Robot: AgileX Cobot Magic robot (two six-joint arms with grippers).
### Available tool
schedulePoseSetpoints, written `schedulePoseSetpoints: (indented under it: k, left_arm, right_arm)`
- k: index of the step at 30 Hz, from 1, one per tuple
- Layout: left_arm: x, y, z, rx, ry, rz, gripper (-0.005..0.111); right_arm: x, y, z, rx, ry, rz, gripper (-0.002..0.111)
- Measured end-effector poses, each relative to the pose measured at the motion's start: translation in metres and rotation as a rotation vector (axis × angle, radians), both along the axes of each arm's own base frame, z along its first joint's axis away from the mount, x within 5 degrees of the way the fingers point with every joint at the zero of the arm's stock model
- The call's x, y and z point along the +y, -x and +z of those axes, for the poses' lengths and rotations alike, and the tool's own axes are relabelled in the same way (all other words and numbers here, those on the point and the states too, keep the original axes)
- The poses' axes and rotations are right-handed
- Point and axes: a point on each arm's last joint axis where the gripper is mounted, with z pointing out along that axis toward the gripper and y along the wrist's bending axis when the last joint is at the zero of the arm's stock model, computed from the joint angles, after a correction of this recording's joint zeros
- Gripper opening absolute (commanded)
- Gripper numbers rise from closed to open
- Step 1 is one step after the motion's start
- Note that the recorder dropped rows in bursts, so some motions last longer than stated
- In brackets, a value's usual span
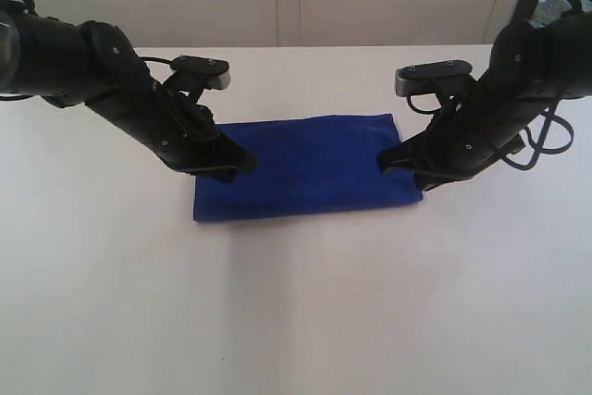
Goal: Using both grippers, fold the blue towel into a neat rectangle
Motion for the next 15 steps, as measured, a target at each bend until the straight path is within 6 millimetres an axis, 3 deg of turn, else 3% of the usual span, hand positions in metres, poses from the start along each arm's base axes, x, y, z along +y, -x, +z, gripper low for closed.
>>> schedulePoseSetpoints:
  k: [3,10,15]
  left_arm:
    - [0.008,-0.004,0.002,0.021,0.016,0.073,0.001]
    - [0.023,-0.004,-0.003,0.098,-0.062,0.166,0.034]
    - [0.027,-0.003,-0.004,0.134,-0.082,0.196,0.042]
  right_arm:
    - [0.0,0.0,-0.001,0.002,0.0,0.0,0.0]
    - [0.0,0.001,0.0,0.001,0.0,0.0,0.0]
    - [0.0,0.001,0.0,0.001,0.001,0.002,0.0]
